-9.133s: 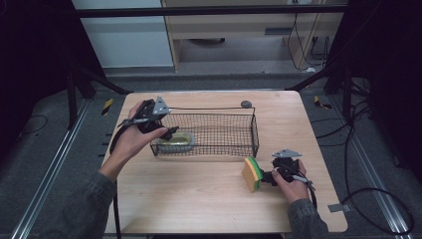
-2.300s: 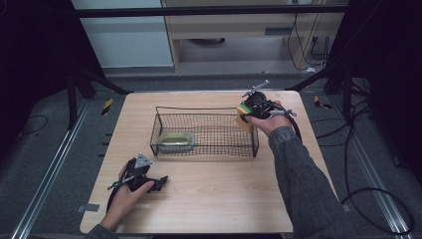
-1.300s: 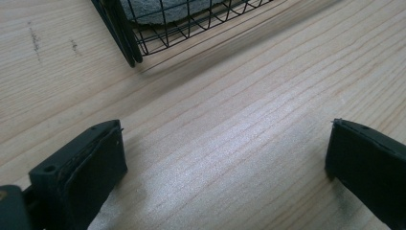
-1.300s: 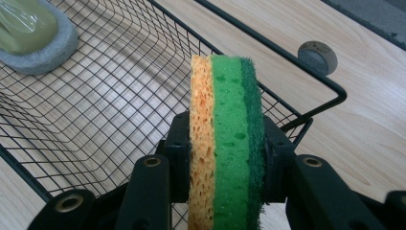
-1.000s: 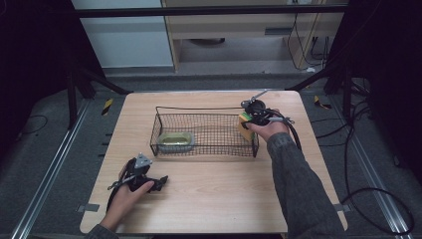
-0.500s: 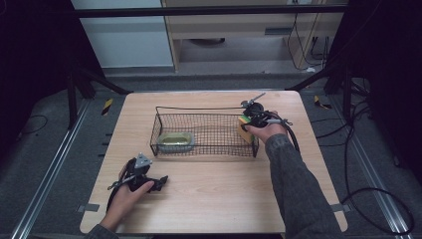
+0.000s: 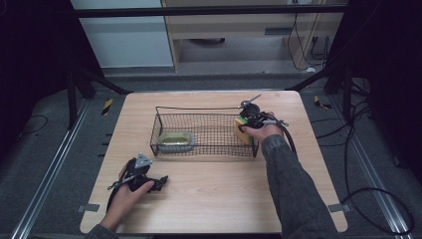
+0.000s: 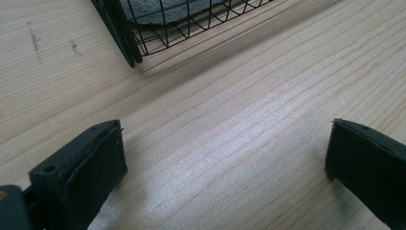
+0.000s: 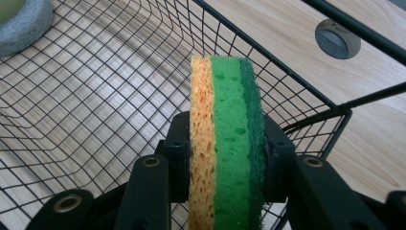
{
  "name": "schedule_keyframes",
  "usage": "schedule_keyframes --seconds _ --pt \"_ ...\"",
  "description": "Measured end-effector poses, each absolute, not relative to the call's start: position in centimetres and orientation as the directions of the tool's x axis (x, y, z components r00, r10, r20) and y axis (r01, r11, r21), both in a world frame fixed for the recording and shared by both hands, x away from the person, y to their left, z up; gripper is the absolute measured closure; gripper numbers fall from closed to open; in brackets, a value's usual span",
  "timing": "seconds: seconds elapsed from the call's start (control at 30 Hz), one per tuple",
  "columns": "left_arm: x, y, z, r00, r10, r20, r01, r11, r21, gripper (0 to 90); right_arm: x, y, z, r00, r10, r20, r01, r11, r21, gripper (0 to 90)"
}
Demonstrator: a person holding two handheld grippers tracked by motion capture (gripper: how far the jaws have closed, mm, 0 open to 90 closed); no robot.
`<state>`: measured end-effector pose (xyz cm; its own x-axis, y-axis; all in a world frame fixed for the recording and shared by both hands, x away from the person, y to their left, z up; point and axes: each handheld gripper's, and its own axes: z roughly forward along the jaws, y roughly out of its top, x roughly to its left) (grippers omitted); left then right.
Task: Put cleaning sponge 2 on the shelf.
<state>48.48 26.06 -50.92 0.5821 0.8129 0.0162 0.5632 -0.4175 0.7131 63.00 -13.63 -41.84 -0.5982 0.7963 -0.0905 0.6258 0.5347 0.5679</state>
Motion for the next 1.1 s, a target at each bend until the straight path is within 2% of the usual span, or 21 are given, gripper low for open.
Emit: schedule_keyframes --seconds 0.13,0.6,0.87,1.1 --pt "48.5 26.1 -50.9 0.582 0.813 0.016 0.563 -0.417 0.713 0.0 63.1 -13.5 -41.9 -0.594 0.799 -0.091 0.629 0.532 0.567 62.8" --pt "48.5 26.1 -50.9 0.582 0.813 0.016 0.563 -0.418 0.713 0.0 62.8 -13.5 -41.4 -0.588 0.804 -0.09 0.632 0.525 0.57 52.1" --pt "48.5 26.0 -50.9 0.581 0.814 0.016 0.564 -0.416 0.713 0.0 62.2 -13.7 -40.5 -0.582 0.809 -0.085 0.635 0.517 0.573 51.3" --pt "48.5 26.0 -50.9 0.579 0.815 0.015 0.565 -0.414 0.714 0.0 61.6 -13.4 -39.7 -0.594 0.802 -0.07 0.636 0.521 0.569 54.3"
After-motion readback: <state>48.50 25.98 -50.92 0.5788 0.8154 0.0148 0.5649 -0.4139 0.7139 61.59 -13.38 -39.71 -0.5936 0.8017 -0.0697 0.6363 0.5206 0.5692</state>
